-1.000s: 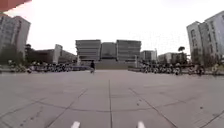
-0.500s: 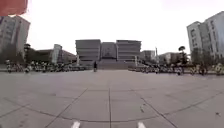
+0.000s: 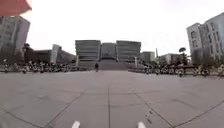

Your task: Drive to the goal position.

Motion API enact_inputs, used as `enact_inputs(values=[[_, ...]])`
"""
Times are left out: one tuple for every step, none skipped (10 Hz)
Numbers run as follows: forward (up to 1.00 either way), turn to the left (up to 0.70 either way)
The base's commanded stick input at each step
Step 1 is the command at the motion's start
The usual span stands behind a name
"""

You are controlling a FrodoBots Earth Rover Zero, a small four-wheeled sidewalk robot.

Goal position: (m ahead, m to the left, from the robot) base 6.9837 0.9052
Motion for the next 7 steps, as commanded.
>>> enact_inputs(values=[[0.6, 0.0], [0.6, 0.0], [0.6, 0.0], [0.6, 0.0], [0.6, 0.0], [0.6, 0.0], [0.6, 0.0]])
